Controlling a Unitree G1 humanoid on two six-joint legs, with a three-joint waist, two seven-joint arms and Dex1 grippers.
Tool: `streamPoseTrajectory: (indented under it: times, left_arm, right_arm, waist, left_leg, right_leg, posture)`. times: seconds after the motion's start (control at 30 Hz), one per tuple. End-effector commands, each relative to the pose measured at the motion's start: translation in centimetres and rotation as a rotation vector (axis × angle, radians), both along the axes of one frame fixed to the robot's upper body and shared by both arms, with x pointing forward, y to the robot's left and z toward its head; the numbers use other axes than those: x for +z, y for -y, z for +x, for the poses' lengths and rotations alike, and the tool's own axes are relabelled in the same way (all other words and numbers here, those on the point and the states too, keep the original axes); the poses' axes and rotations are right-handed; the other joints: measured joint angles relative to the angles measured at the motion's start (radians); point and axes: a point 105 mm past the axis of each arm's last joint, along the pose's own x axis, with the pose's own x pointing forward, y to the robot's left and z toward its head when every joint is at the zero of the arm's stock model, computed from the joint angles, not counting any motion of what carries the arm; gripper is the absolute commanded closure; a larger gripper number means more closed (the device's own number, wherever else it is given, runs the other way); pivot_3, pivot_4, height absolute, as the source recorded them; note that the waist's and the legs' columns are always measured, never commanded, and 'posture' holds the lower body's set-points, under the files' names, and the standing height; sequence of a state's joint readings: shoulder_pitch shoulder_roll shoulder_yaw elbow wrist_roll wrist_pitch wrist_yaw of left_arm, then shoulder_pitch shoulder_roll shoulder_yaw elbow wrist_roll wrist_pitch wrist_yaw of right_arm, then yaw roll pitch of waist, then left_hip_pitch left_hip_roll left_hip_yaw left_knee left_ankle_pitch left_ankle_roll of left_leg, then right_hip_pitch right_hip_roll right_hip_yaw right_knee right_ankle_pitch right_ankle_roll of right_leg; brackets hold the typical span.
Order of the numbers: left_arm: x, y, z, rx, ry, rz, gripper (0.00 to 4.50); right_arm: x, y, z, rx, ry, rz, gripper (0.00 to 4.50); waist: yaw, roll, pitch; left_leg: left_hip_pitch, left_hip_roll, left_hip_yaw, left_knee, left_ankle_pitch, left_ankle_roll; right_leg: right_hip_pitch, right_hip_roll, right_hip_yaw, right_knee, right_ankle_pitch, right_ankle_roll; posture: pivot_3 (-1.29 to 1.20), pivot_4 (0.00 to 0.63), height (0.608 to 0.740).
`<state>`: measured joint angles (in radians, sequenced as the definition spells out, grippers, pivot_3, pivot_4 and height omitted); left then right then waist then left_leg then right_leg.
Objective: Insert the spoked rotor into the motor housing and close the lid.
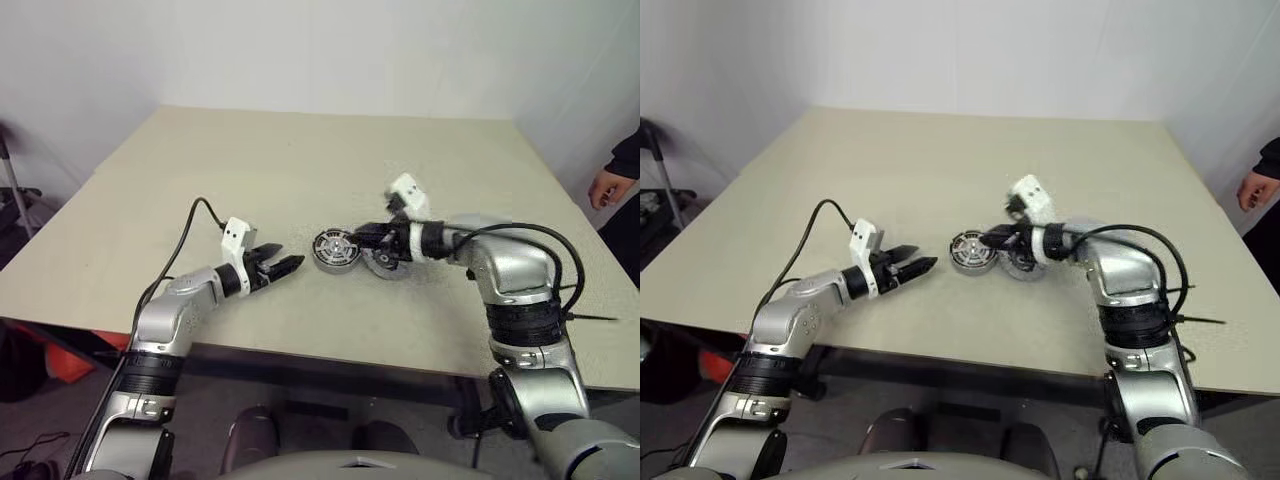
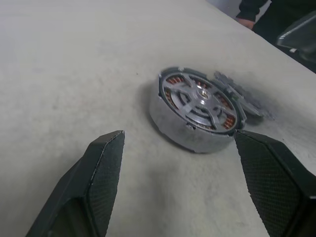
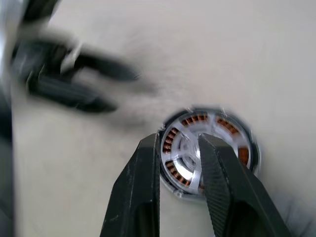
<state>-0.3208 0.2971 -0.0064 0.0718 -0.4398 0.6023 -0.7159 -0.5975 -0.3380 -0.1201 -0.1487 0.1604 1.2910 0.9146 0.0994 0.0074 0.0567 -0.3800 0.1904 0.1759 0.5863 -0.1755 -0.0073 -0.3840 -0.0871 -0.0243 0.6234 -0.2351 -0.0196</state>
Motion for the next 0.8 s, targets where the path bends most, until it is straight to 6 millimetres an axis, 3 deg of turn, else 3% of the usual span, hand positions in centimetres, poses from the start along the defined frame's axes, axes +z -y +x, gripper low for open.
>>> streamPoseTrajectory:
  times: [0.03,0.17,0.3,0.6,0.8]
  left_arm:
    - [1.1,0.5,0.4,-0.041,0.033,-0.001,0.76]
    - [1.0,0.8,0.6,-0.060,0.031,0.001,0.76]
    - [1.0,1.2,0.9,-0.076,0.033,0.010,0.76]
    - [0.8,1.0,0.2,-0.089,0.033,0.019,0.76]
    - [0.7,0.9,0.1,-0.084,0.031,0.028,0.76]
  right_arm:
    - [-0.2,2.8,-1.0,-0.204,-0.173,0.207,2.71]
    - [-1.5,4.1,-1.7,-0.312,-0.252,0.312,1.39]
    - [-1.8,4.2,-2.4,-0.320,-0.272,0.476,0.03]
    - [-4.9,4.7,-3.3,-0.441,-0.403,0.540,0.03]
    - [-3.6,4.3,-4.7,-0.339,-0.360,0.527,0.03]
  waist:
    - [0.002,0.000,0.000]
    - [0.008,0.001,-0.001]
    - [0.006,0.002,-0.001]
    - [0.007,0.003,-0.001]
    - [0.009,0.003,-0.001]
  left_leg:
    - [0.000,0.000,0.000,-0.001,0.002,-0.003]
    - [0.000,0.000,0.000,-0.006,0.004,-0.006]
    - [0.001,0.000,0.001,-0.009,0.005,-0.008]
    - [0.002,-0.001,0.001,-0.010,0.006,-0.011]
    - [0.002,-0.001,0.001,-0.013,0.007,-0.013]
  right_leg:
    - [0.000,0.000,0.000,0.000,0.000,0.000]
    - [-0.002,0.000,0.000,0.000,0.000,0.000]
    - [-0.003,0.000,0.000,0.000,0.000,0.000]
    - [-0.003,-0.001,0.000,-0.001,0.000,0.000]
    - [-0.002,-0.001,0.000,-0.003,-0.001,0.001]
  posture:
    - [0.00,0.000,0.740]
    - [0.00,0.000,0.740]
    - [0.00,0.000,0.740]
    - [0.00,0.000,0.740]
    - [0.00,0.000,0.740]
